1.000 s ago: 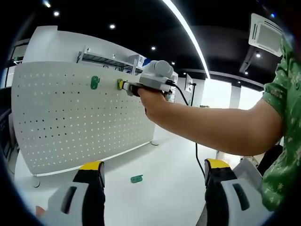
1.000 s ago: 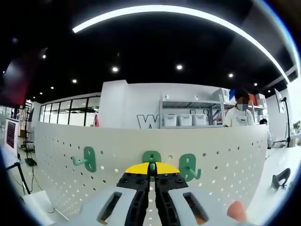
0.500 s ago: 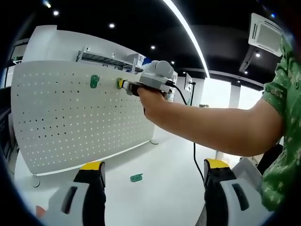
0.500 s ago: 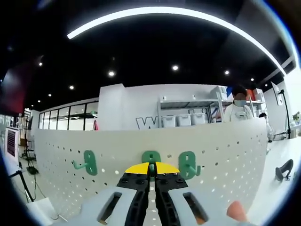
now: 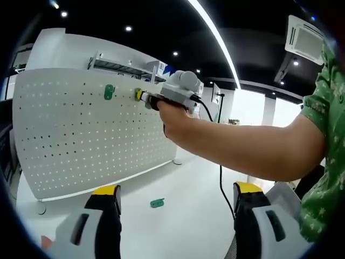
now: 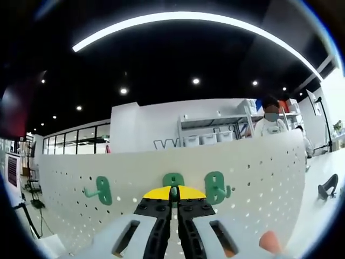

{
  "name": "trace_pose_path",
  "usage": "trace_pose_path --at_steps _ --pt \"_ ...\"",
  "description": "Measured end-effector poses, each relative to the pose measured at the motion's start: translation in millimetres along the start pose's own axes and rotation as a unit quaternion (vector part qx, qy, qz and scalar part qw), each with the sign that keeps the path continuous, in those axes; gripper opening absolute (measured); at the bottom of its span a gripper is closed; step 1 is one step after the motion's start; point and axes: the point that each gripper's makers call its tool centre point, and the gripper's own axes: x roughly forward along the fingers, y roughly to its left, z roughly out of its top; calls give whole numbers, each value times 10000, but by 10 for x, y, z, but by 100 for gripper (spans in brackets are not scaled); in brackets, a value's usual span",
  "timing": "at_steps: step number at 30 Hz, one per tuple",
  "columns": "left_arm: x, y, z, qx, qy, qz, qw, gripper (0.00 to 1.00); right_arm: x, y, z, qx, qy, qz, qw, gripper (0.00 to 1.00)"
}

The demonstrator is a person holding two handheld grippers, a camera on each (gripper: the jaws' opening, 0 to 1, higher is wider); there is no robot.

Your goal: Insert the hook assembly into the mounting plate slot until the hook locks in place.

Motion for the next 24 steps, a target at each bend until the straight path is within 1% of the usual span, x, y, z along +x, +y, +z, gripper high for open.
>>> trace_pose_path --at_steps 2,3,11,15,24 --pt "2 1 -5 -9 8 -5 10000 88 -7 -23 21 127 -102 -31 9999 1" --pt "5 0 -8 1 13 -13 10000 88 -4 -27 2 129 -53 -25 9999 1" --pt "33 1 -4 -4 14 -46 10000 87 -7 -27 -19 -80 -16 3 10000 1" --pt "44 3 -6 -7 22 -56 10000 87 -14 50 -7 -244 -33 100 9996 1" --pt "31 31 -6 -36 14 -28 10000 86 12 36 -15 -259 -31 81 9996 1"
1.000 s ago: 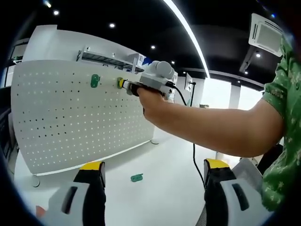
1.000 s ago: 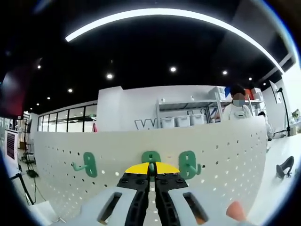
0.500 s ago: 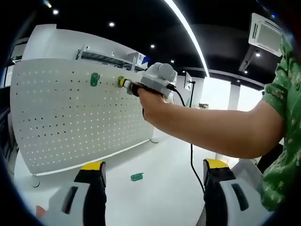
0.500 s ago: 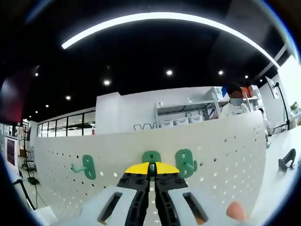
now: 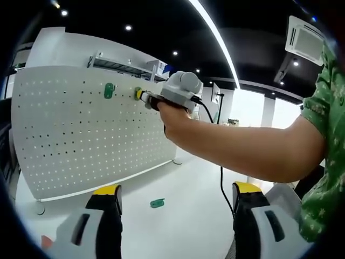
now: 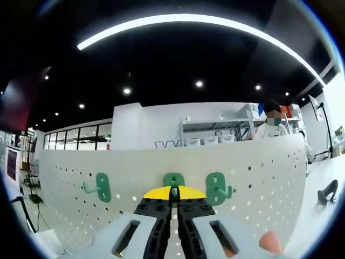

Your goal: Insert the hook assembly into the mounting plate slot until the hook locks in place.

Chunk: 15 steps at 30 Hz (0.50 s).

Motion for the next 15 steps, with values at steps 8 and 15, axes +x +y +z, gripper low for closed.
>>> trace_pose_path --at_steps 8,15 --pt "-4 8 -4 -22 -4 6 10000 86 12 -2 -4 -24 7 14 10000 2" --pt "2 8 -1 -12 0 -1 10000 86 27 -8 -43 -7 121 37 9999 2"
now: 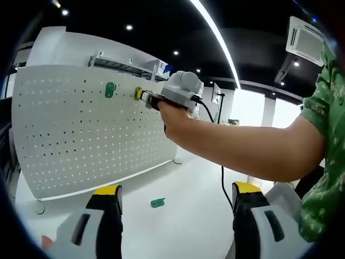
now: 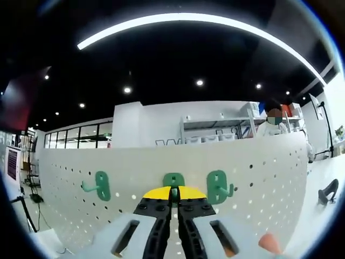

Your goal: Insert the hook assembly into the mounting plate slot until the hook locks in place.

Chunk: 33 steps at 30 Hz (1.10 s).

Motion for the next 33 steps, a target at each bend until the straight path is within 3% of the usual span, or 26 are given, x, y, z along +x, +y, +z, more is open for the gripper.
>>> trace_pose_path --at_steps 6,22,28,33 --pt "-1 4 -8 11 10 6 10000 86 -6 2 -11 -103 56 48 9999 3" --pt "-5 -2 4 31 -6 22 10000 87 -37 -11 -31 -188 79 79 9998 17" --pt "-5 -10 4 45 -4 19 10000 88 -85 -53 -70 -50 93 70 9999 27" --pt "1 -26 5 59 -4 5 10000 88 -120 -47 -41 98 -20 102 9999 42"
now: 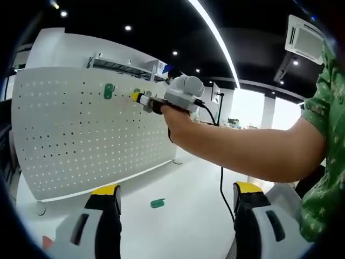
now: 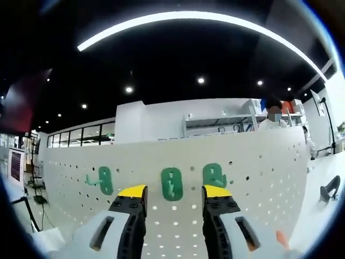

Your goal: Insert the hook assembly into the mounting plate slot until the hook locks in place.

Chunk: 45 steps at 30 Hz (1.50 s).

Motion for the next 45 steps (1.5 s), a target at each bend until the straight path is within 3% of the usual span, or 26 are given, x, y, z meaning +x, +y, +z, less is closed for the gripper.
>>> trace_pose_path --at_steps 28,45 --pt "-34 -101 55 135 -47 49 9999 89 -352 -14 -171 -162 465 483 9976 47" --pt "-21 -252 -43 226 119 132 9996 89 -1048 -155 -207 -189 800 867 9928 47"
